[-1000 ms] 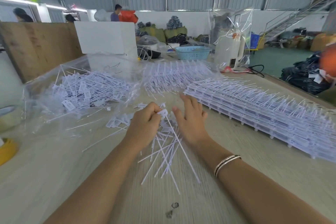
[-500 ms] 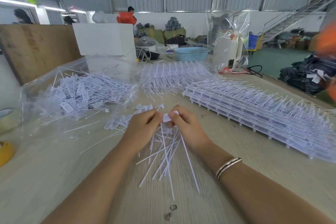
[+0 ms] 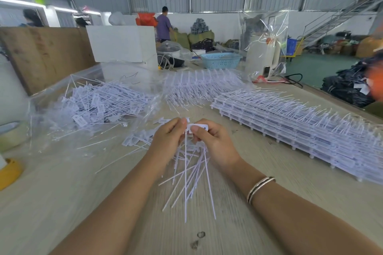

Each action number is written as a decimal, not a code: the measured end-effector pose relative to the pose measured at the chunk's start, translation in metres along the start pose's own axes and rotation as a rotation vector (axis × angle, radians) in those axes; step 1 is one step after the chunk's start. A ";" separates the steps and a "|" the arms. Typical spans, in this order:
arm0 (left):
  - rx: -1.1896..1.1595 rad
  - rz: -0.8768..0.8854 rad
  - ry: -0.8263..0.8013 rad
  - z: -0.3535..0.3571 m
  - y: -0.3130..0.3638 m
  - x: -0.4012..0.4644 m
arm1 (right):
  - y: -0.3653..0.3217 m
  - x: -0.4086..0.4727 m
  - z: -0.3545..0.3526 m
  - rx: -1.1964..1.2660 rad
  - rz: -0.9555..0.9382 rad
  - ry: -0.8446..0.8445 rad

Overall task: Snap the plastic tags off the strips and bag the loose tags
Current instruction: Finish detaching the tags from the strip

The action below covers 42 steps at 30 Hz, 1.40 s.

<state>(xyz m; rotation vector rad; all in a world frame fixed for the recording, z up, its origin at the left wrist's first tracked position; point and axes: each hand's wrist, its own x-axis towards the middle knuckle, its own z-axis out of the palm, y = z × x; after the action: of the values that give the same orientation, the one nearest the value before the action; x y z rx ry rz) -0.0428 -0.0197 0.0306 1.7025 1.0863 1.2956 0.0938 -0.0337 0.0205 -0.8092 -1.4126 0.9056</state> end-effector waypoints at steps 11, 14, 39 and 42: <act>-0.262 -0.077 0.142 -0.027 0.001 0.009 | 0.001 0.003 -0.020 0.048 -0.012 0.220; -0.077 0.008 0.156 -0.025 0.002 0.009 | 0.006 0.006 -0.012 -0.203 0.016 0.167; 1.111 -0.207 0.120 -0.014 -0.032 0.015 | -0.032 -0.004 -0.003 -1.540 0.393 -0.132; 1.055 -0.320 0.087 -0.020 -0.036 0.013 | -0.018 0.002 0.020 -1.565 0.438 -0.172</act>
<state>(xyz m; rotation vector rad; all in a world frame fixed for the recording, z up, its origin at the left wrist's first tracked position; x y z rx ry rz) -0.0670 0.0068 0.0076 2.0246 2.2316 0.5804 0.0745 -0.0411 0.0377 -2.2772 -2.0397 -0.0441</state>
